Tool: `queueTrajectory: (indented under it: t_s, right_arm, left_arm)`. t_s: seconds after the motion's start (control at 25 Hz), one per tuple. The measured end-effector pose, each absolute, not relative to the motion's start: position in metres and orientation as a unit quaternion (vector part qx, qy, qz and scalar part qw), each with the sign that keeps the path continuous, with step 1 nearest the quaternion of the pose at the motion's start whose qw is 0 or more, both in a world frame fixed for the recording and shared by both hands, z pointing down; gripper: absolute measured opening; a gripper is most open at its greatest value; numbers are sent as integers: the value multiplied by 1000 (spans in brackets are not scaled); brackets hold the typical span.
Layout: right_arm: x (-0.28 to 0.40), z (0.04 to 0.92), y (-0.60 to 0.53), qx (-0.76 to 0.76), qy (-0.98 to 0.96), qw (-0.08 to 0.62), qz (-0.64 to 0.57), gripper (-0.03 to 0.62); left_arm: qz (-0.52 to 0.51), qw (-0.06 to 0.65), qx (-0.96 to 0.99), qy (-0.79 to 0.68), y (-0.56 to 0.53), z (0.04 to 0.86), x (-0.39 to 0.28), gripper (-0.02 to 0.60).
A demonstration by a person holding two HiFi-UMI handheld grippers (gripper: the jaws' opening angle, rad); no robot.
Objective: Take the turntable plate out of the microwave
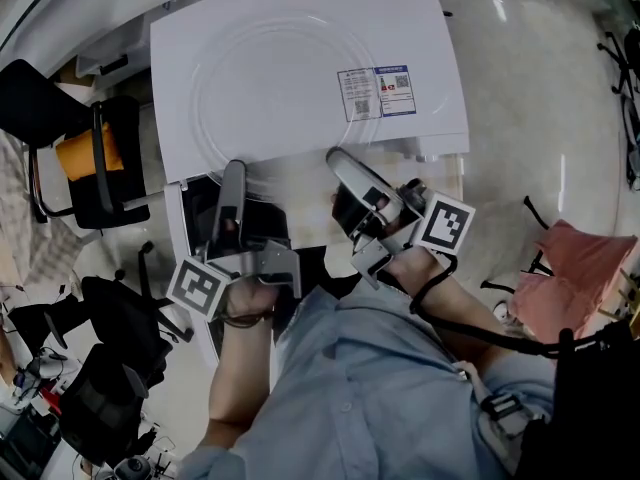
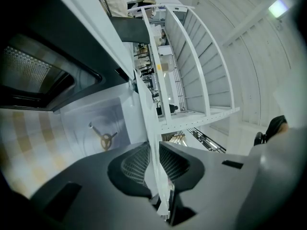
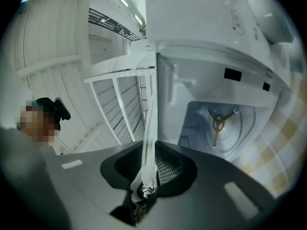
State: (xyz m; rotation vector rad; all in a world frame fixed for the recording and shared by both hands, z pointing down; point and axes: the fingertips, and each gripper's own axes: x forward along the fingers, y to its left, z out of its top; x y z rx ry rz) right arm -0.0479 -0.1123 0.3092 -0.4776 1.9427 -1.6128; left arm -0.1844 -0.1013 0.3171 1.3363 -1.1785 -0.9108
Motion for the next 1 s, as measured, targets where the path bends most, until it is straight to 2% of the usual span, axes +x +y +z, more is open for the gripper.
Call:
queueTrajectory:
  t_s: [0.24, 0.4, 0.6, 0.64, 0.76, 1.0]
  right_arm:
    - [-49, 308, -111, -186, 741, 266, -588, 72]
    - [-53, 313, -99, -204, 750, 229, -587, 118]
    - [-74, 312, -63, -161, 745, 186, -620, 120]
    - [-80, 310, -57, -148, 742, 184, -627, 118]
    - [-90, 310, -54, -141, 736, 185, -636, 18]
    - [-92, 311, -62, -154, 731, 204, -633, 17]
  left_arm:
    - [-378, 534, 566, -502, -101, 317, -185, 64]
    - [-375, 533, 567, -504, -101, 316, -185, 64]
    - [-372, 532, 567, -507, -101, 317, -184, 64]
    - [-373, 531, 567, -507, -101, 317, -184, 64]
    - [-375, 530, 566, -508, -101, 316, -184, 64]
    - [-365, 538, 561, -512, -101, 315, -184, 64]
